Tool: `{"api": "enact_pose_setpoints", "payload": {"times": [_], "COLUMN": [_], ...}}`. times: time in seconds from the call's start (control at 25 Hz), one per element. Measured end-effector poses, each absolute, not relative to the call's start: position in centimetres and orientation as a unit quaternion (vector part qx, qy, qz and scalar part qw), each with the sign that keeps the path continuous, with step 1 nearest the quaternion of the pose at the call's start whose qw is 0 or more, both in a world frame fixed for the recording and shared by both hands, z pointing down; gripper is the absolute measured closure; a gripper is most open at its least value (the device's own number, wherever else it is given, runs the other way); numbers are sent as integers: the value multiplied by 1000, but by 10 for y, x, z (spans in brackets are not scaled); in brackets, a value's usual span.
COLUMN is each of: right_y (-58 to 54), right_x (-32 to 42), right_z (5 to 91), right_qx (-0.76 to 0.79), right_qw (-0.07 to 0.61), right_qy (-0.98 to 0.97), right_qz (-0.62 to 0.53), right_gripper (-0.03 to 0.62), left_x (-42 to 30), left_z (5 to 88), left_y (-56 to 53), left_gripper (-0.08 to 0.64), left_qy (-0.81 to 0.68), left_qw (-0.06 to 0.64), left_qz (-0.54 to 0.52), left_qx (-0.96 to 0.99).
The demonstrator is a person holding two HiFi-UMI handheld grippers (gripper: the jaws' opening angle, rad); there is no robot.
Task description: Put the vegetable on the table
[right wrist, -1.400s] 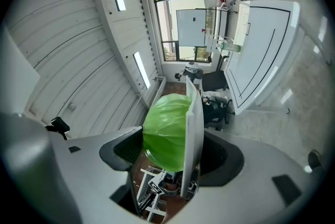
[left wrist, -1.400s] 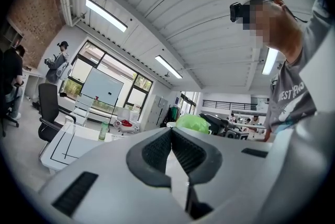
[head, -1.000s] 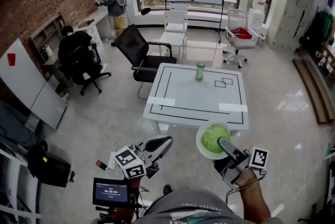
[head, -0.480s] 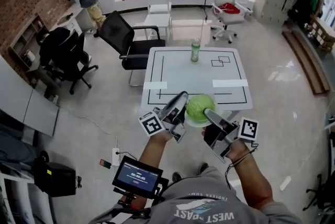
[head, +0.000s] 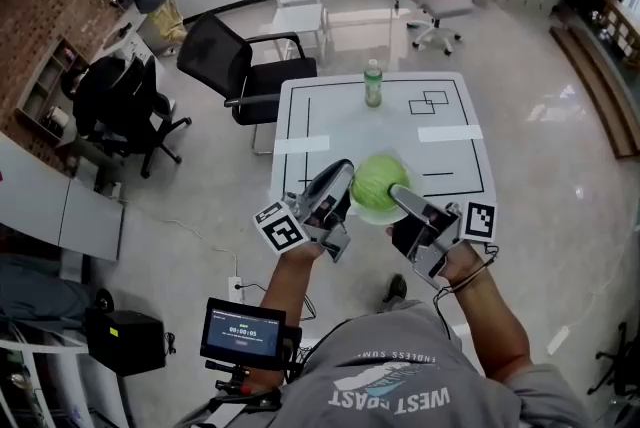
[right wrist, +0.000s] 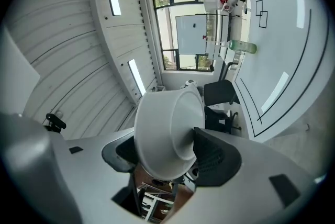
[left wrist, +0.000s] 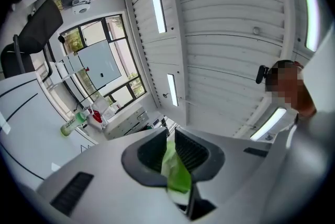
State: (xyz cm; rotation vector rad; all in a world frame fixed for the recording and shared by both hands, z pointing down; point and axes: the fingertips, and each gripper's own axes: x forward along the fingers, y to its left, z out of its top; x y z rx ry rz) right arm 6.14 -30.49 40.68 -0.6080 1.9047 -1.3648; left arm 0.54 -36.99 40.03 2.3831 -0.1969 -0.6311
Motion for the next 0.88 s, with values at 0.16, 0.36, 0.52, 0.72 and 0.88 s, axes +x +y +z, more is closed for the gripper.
{"api": "enact_pose_setpoints", "payload": {"times": [0.16, 0.36, 0.52, 0.72, 0.88], "right_y": [-336, -405, -483, -507, -518], "right_x": [82, 118, 150, 155, 157], "right_z": [424, 528, 673, 765, 767], "right_qx": [-252, -312, -369, -360, -341], "right_qw": [330, 259, 244, 235, 245], "right_qy": [738, 748, 692, 663, 659], "right_qz": [-532, -526, -570, -612, -624], "right_gripper": [316, 394, 457, 479, 480], "left_x": [19, 99, 155, 174, 177], "left_z": [390, 465, 618, 707, 707], "left_y": [-384, -433, -491, -512, -521], "left_gripper": [514, 514, 517, 515, 514], "left_qy": [-52, -73, -103, -141, -155], "left_qw": [330, 286, 334, 327, 321], "left_qz": [-273, -150, -55, -2, -5], "left_qx": [902, 944, 935, 934, 934]}}
